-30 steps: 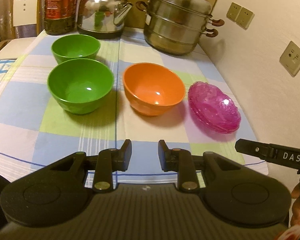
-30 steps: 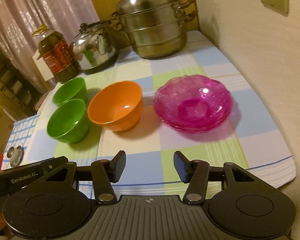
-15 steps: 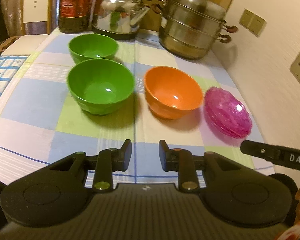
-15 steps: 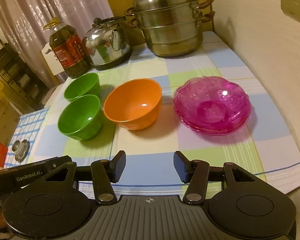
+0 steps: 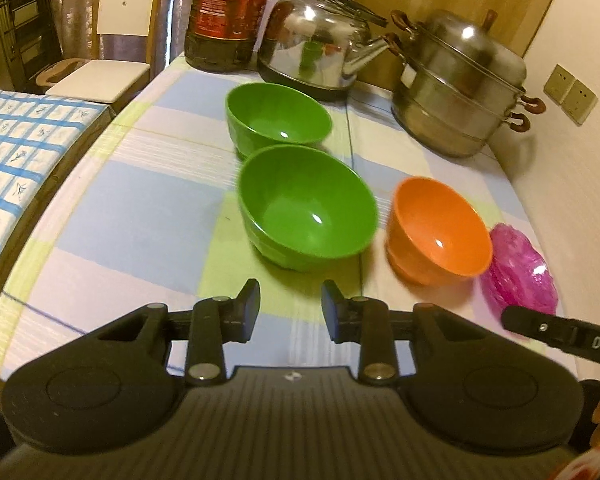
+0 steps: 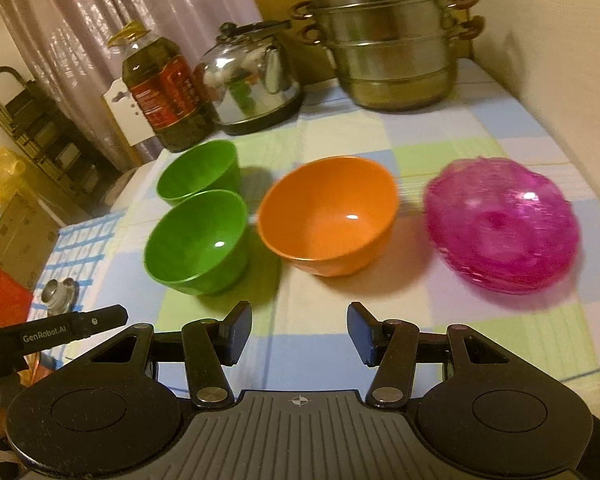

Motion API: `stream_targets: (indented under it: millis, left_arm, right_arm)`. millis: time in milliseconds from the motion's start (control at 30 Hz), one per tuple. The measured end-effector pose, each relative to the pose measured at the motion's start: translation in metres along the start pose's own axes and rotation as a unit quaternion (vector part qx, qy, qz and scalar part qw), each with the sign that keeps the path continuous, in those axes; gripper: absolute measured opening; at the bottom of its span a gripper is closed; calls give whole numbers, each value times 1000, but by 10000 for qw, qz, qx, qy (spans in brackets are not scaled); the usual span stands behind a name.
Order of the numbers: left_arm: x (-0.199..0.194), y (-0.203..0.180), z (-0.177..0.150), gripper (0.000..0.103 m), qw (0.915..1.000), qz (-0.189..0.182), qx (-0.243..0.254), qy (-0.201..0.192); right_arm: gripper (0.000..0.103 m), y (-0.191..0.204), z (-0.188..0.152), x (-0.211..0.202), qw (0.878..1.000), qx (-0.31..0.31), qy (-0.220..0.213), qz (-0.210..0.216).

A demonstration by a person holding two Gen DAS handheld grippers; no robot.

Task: Organize plates and bowls
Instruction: 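Withdraw both tools and move them toward the large green bowl, then close both tools on the rim of the large green bowl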

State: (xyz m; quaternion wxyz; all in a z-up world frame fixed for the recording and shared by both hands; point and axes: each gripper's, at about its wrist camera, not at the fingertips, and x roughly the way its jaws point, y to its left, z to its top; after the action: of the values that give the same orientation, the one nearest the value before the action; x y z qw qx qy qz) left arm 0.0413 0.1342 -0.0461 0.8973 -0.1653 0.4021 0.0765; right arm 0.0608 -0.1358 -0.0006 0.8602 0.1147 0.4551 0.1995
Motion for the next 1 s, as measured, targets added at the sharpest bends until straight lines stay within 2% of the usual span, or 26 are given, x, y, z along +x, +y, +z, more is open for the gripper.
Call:
stream_targets:
  millis: [233, 500, 733, 867, 933, 1000]
  left_arm:
    - [19, 18, 30, 34, 9999, -69, 145, -22]
    - [59, 33, 54, 34, 9996, -129, 167, 167]
    - [91, 46, 64, 34, 9993, -213, 70, 312]
    - [105, 51, 67, 34, 9991, -299, 8, 304]
    - [111, 52, 69, 33, 9990, -316, -24, 305]
    - [115, 52, 70, 33, 9991, -300, 6, 308]
  right_arm:
    - [53, 24, 10, 44, 9996, 142, 165, 165]
    - [53, 37, 24, 91, 9986, 439, 262, 113]
    - [53, 41, 29, 126, 9961, 765, 358, 258]
    - [53, 42, 31, 140, 9954, 863, 373, 203]
    - [48, 43, 32, 146, 9945, 943, 399, 214]
    - [40, 44, 33, 151, 9944, 953, 406, 195]
